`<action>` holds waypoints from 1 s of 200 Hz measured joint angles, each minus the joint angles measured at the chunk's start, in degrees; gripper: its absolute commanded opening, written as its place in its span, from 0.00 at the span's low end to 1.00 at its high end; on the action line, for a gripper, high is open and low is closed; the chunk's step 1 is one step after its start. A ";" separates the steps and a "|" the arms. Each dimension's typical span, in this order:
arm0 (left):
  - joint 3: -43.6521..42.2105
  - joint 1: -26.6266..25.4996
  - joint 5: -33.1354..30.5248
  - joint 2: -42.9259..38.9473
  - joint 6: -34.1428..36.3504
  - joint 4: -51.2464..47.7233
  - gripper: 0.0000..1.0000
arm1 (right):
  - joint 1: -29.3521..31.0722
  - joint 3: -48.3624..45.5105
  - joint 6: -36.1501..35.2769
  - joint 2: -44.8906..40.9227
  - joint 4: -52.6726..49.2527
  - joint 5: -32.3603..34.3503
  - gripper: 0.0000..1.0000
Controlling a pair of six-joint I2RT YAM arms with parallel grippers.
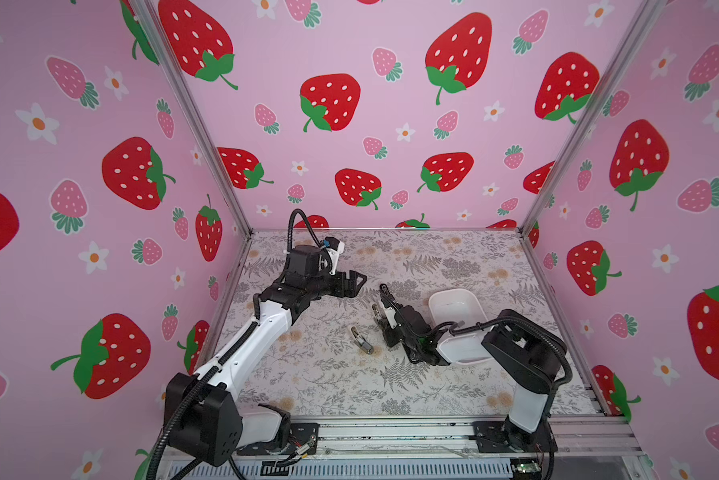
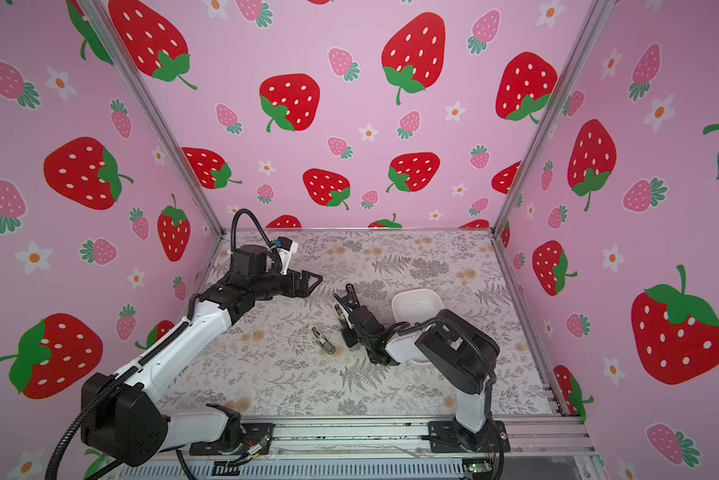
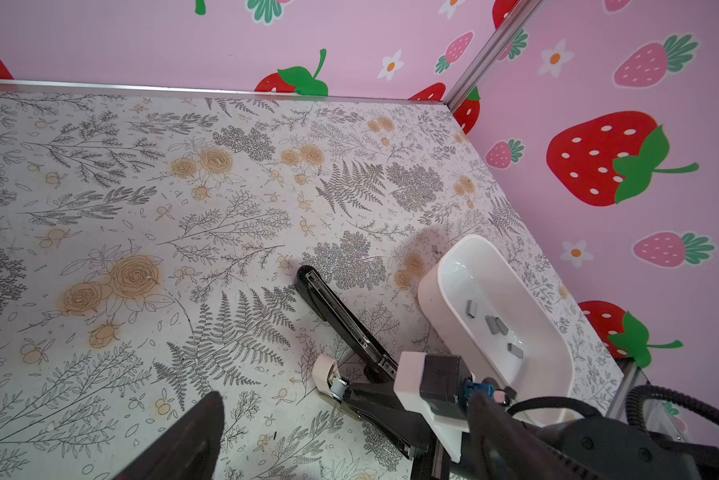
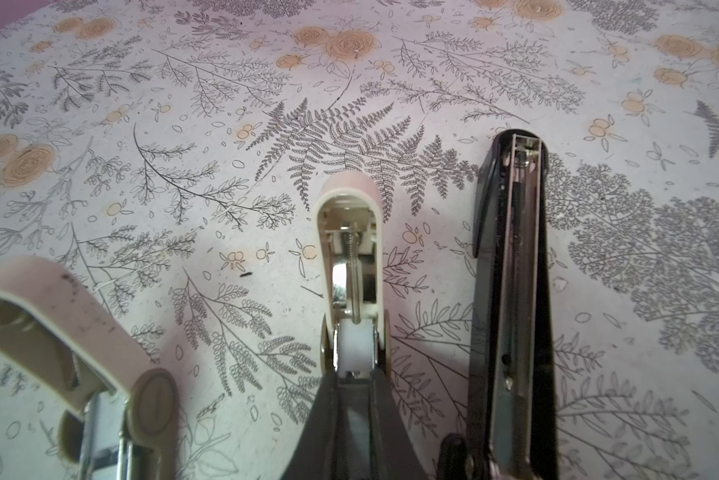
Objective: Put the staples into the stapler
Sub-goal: 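Lower the grey staple strip into the small stapler's channel and release it, then raise the open right gripper and move it over the white tray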
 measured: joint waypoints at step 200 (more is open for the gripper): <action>0.09 -0.33 -1.53 -0.04 0.35 -0.04 0.92 | 1.01 -5.60 2.84 -18.38 -4.52 6.51 0.26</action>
